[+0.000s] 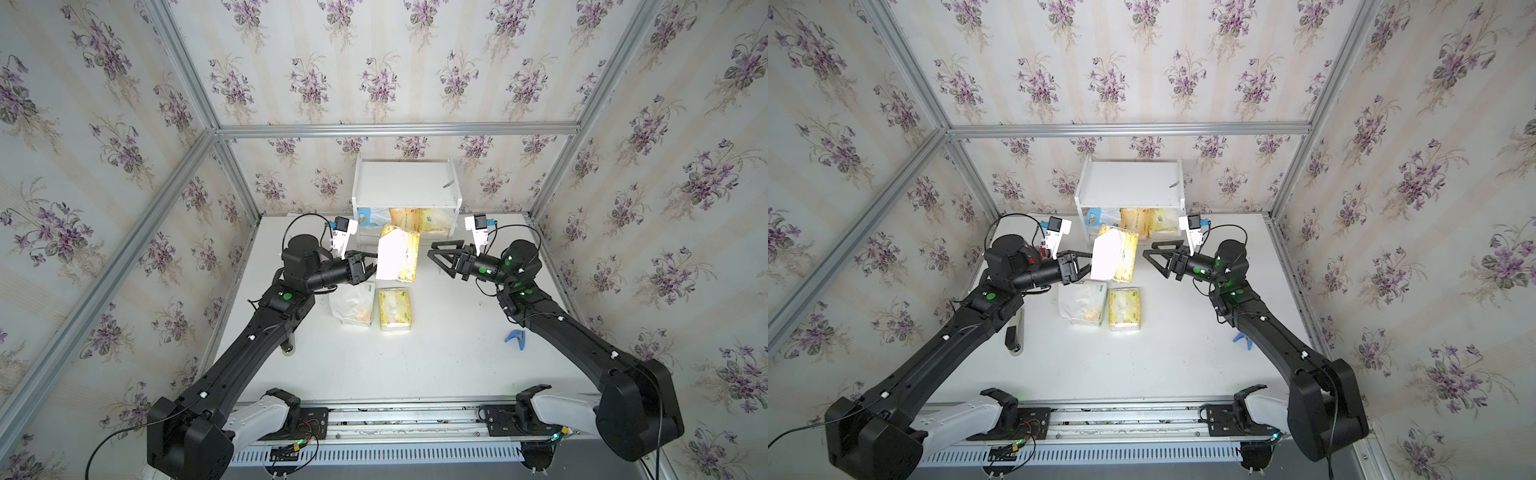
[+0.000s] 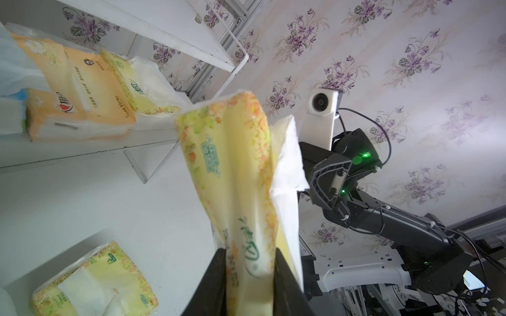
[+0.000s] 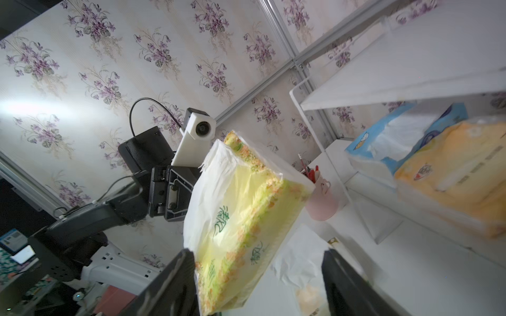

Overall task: Remove the tissue boxes from the shelf
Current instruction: Pick up a box of tissues from the shelf.

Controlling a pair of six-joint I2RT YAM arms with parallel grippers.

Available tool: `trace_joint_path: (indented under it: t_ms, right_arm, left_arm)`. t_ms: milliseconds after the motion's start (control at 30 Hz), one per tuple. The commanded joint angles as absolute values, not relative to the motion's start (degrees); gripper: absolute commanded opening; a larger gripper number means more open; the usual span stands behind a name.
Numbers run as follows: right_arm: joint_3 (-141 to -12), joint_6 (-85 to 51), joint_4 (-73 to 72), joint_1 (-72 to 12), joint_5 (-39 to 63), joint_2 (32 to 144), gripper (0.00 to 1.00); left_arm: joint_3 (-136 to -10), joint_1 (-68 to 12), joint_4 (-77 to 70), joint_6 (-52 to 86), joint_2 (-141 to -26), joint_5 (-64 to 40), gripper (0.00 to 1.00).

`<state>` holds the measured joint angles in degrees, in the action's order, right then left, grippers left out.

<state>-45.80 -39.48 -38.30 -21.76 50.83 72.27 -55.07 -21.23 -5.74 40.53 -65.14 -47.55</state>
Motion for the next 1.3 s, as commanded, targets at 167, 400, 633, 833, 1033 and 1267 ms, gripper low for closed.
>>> trace_joint_path:
  t_ms: [167, 400, 633, 833, 1033, 1267]
  right_arm:
    - [-46.89, -49.78, -47.91, -26.09, 51.78, 77.4, 0.76]
    - [-46.24, -51.06, -49.48, -26.39, 50.66, 77.78, 0.53]
    - [-48.32, -42.97, -38.9, -26.46, 48.17, 74.7, 0.23]
    - [-52.48, -27.51, -17.08, -25.93, 42.1, 68.92, 0.15]
    - [-53.55, -17.75, 1.64, -20.42, 39.91, 63.94, 0.14]
    - [-51.24, -11.13, 17.7, -12.96, 36.13, 62.31, 0.14]
  left_arm:
    - [-56.03, -22.67, -11.07, 40.74, -65.82, -49.31, 0.28]
    - [-56.16, -23.22, -11.34, 40.48, -65.84, -49.56, 0.28]
    - [-57.19, -23.55, -7.71, 37.33, -65.38, -50.3, 0.43]
    - [-60.0, -23.54, 6.04, 28.65, -61.47, -41.53, 0.78]
    - [-59.41, -23.55, 16.85, 21.6, -54.32, -19.91, 0.99]
    - [-53.46, -23.44, 17.69, 22.75, -46.38, 1.85, 0.99]
